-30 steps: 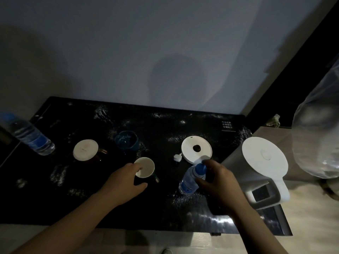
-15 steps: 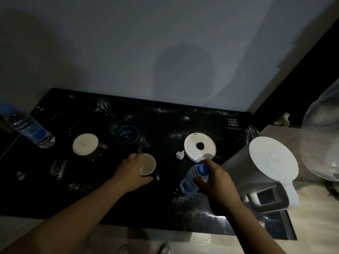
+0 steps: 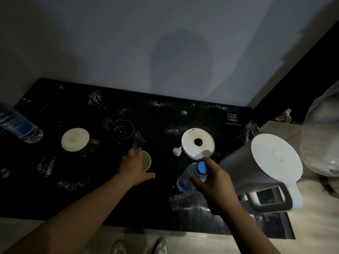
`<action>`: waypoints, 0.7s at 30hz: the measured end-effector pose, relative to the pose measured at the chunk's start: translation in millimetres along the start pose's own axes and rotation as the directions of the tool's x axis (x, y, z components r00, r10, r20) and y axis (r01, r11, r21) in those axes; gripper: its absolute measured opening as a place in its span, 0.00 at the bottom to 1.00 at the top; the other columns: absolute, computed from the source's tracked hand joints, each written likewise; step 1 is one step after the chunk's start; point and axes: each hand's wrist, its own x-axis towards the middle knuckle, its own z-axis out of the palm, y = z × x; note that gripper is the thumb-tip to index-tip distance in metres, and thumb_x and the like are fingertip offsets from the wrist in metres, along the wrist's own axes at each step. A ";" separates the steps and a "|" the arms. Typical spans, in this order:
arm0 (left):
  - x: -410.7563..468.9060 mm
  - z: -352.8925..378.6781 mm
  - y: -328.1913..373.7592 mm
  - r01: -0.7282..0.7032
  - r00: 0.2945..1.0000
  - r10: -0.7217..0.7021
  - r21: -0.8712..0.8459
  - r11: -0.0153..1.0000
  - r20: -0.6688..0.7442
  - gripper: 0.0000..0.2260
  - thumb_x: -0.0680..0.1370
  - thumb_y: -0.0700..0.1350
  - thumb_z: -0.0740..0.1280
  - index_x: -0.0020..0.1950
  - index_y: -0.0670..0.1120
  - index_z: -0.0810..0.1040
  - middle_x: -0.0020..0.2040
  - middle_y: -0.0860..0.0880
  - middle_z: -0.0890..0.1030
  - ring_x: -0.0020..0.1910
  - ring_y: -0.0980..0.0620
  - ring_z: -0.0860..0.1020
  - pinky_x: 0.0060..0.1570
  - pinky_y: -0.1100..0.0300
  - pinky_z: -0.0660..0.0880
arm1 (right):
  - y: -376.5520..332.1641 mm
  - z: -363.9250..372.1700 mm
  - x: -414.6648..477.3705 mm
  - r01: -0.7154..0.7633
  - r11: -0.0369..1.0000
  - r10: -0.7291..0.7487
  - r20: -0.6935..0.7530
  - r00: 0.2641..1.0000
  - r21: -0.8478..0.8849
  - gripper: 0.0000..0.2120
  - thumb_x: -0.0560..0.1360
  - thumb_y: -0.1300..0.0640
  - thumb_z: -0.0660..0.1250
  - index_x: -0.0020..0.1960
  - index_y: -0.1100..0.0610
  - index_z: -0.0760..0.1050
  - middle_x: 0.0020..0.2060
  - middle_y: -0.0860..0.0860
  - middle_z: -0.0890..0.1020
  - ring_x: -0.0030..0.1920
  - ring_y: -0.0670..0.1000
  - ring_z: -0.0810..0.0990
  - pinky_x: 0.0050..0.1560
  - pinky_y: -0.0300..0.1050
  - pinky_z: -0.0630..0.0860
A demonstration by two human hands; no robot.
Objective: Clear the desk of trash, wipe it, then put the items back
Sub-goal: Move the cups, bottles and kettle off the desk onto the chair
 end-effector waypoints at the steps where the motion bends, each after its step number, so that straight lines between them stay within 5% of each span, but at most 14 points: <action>1: 1.1 0.8 1.0 0.005 1.000 -0.005 -0.003 1.000 -0.002 0.51 0.67 0.61 0.75 0.78 0.46 0.47 0.76 0.43 0.51 0.73 0.38 0.58 0.67 0.47 0.65 | 0.5 -0.2 0.0 -0.001 1.000 0.001 0.001 1.000 0.006 0.15 0.70 0.53 0.73 0.54 0.45 0.72 0.50 0.43 0.79 0.48 0.43 0.79 0.48 0.46 0.79; 10: 8.4 14.7 9.1 0.151 0.988 -0.154 -0.140 0.979 -0.013 0.47 0.68 0.55 0.76 0.77 0.53 0.48 0.75 0.43 0.46 0.71 0.36 0.57 0.63 0.47 0.69 | 2.2 1.8 3.9 -0.015 1.000 0.014 0.026 1.000 0.024 0.15 0.70 0.52 0.73 0.53 0.43 0.71 0.49 0.43 0.79 0.48 0.42 0.79 0.47 0.47 0.80; 17: 3.4 11.2 -2.5 -0.002 0.990 0.008 -0.041 0.999 0.143 0.47 0.66 0.42 0.77 0.76 0.59 0.52 0.76 0.47 0.37 0.74 0.37 0.48 0.68 0.46 0.67 | 5.6 1.8 3.8 -0.006 1.000 0.006 0.019 1.000 0.023 0.16 0.70 0.52 0.73 0.54 0.43 0.71 0.50 0.42 0.79 0.49 0.42 0.78 0.48 0.47 0.80; 21: -0.4 17.6 -2.8 -0.009 0.998 0.015 -0.092 0.996 0.061 0.45 0.68 0.51 0.77 0.77 0.57 0.53 0.77 0.46 0.40 0.75 0.38 0.50 0.69 0.46 0.65 | 6.7 3.0 4.2 -0.009 1.000 0.008 0.022 1.000 0.025 0.17 0.69 0.52 0.73 0.55 0.43 0.71 0.51 0.43 0.79 0.49 0.44 0.79 0.48 0.48 0.80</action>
